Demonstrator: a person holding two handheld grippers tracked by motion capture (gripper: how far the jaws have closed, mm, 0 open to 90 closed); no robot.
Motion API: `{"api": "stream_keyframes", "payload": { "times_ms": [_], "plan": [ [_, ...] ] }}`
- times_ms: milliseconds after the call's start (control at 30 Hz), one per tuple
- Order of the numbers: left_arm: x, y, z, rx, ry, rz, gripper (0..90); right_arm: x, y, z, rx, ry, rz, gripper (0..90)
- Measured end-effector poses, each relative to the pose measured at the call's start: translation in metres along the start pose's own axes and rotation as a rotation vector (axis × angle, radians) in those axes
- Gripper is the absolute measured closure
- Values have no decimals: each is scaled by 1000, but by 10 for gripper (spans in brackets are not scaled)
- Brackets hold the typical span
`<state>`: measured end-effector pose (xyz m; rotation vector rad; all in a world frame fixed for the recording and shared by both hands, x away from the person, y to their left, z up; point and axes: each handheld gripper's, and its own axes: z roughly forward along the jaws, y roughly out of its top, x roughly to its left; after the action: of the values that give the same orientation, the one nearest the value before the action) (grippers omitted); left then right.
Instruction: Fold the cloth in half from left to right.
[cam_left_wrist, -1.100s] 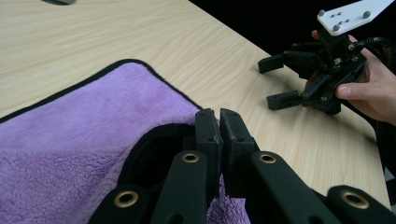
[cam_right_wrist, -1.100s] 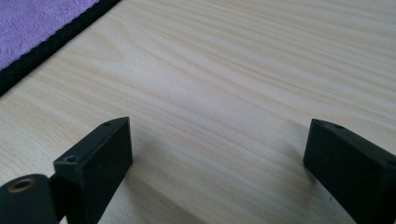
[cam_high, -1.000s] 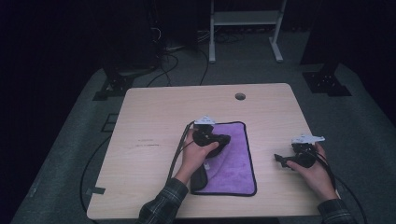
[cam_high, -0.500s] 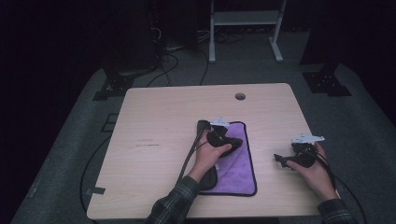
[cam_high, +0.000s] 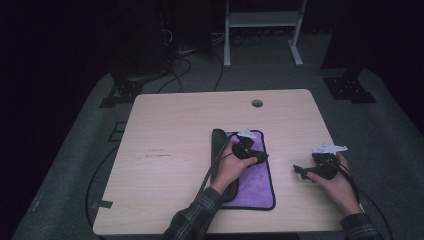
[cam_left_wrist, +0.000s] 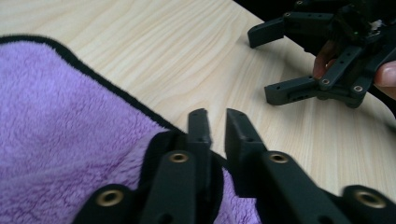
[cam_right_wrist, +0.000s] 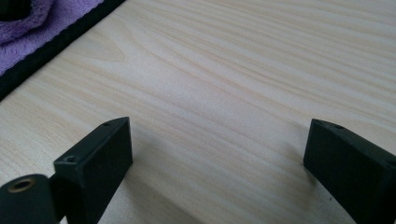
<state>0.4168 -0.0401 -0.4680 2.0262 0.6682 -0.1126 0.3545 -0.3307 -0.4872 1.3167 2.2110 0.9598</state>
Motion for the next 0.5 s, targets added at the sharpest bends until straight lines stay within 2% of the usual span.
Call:
{"api": "stream_keyframes", "payload": {
  "times_ms": [67, 133, 167, 233, 300, 333, 367, 433, 500],
  "plan": [
    [-1, 1, -1, -7, 0, 0, 705, 0, 0, 0, 0, 0, 0, 72],
    [-3, 2, -10, -12, 9, 27, 663, 0, 0, 0, 0, 0, 0, 72],
    [-3, 2, -10, -12, 9, 27, 640, 0, 0, 0, 0, 0, 0, 72],
    [-4, 2, -19, -9, 16, 53, 616, 0, 0, 0, 0, 0, 0, 72],
    [-6, 2, -30, -19, 30, 49, 571, 0, 0, 0, 0, 0, -1, 73],
    [-5, 0, -42, -14, 58, 56, 548, 0, 0, 0, 0, 0, 0, 75],
    [-5, 0, -42, -14, 58, 56, 529, 0, 0, 0, 0, -1, 0, 76],
    [-4, -2, -54, -16, 104, 83, 510, 0, 0, 0, 0, -2, 0, 76],
    [-2, -7, -66, -15, 135, 91, 481, 0, 0, 0, 0, -3, 2, 76]
  ]
}}
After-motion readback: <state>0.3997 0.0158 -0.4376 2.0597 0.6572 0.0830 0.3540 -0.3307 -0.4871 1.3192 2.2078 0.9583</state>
